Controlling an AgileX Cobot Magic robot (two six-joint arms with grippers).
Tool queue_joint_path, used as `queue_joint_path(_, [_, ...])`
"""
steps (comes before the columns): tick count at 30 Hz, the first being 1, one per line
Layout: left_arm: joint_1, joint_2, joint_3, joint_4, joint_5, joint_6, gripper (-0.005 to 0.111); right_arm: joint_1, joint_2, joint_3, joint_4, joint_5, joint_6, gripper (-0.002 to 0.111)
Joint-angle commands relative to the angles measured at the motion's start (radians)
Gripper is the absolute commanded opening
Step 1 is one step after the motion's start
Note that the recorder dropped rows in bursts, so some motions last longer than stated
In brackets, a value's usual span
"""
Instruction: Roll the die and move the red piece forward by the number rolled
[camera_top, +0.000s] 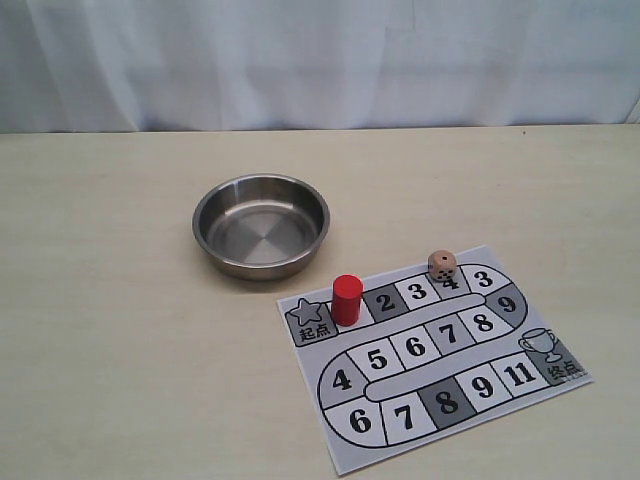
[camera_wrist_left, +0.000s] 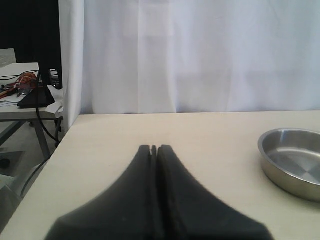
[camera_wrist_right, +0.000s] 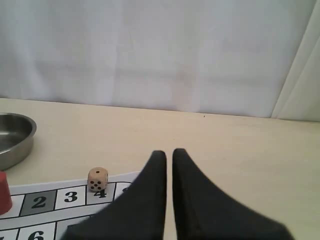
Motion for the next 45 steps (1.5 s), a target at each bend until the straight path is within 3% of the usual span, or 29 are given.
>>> queue_joint_path(1, [0.000,-0.001,-0.005,-0.001,-0.012,-0.002,0.000,-0.003,-0.004,0.003,0.005,0.040,0.006,0.004])
queue_joint_path(45, [0.000,-0.001,-0.005,-0.001,-0.009,-0.002,0.000,-0.003,-0.004,0.003,-0.067,0.058,0.056,0.004])
